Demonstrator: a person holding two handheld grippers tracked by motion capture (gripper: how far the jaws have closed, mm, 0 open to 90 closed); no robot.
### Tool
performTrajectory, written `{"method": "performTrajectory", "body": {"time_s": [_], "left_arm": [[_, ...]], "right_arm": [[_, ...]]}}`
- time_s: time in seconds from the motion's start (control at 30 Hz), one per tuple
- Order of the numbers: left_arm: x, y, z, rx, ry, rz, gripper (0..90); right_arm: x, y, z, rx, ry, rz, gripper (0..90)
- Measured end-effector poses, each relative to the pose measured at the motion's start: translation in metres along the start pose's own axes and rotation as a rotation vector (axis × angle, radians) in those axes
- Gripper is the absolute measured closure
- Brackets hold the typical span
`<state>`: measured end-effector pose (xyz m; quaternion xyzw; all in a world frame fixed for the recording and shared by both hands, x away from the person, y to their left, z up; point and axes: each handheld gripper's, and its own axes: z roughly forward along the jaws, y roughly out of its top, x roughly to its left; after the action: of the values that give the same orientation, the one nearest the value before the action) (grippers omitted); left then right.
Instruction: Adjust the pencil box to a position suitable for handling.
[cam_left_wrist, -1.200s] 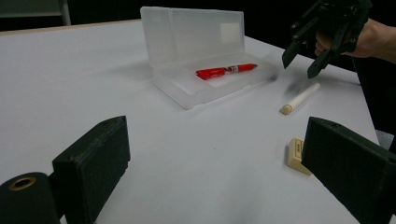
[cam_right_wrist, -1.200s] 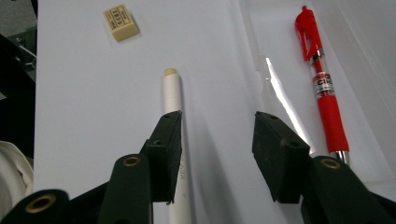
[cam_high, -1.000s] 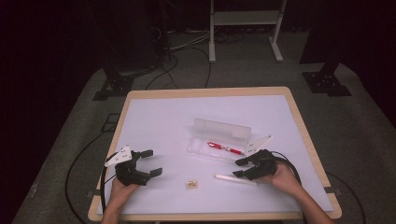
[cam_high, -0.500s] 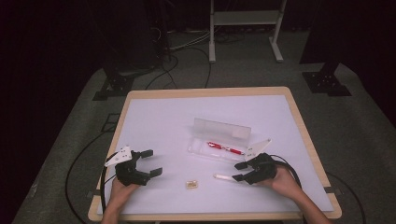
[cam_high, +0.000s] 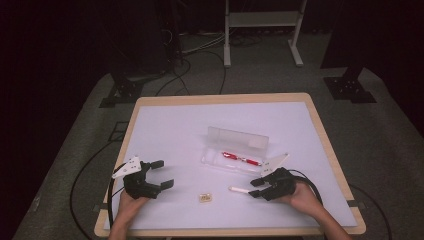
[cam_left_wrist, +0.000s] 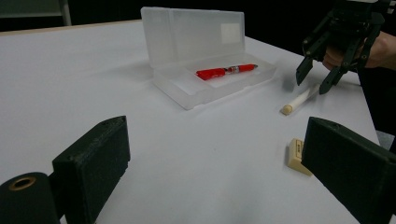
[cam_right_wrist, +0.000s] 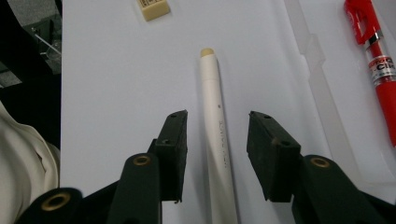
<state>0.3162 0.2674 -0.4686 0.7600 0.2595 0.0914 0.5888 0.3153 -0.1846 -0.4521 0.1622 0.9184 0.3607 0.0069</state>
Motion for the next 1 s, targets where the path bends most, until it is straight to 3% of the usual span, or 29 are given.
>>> {"method": "performTrajectory", "body": {"time_s": [0.43, 1.0], "left_arm": [[0.0005, 0.0001, -0.0012, -0.002, -0.004, 0.0, 7.4], [0.0013, 0.0001, -0.0016, -0.005, -0.006, 0.001, 7.4]], "right_arm": [[0.0034, -0.0048, 0.0087, 0.034, -0.012, -0.037, 76.0], [0.0041, -0.0042, 0.0085, 0.054, 0.008, -0.041, 78.2]]}}
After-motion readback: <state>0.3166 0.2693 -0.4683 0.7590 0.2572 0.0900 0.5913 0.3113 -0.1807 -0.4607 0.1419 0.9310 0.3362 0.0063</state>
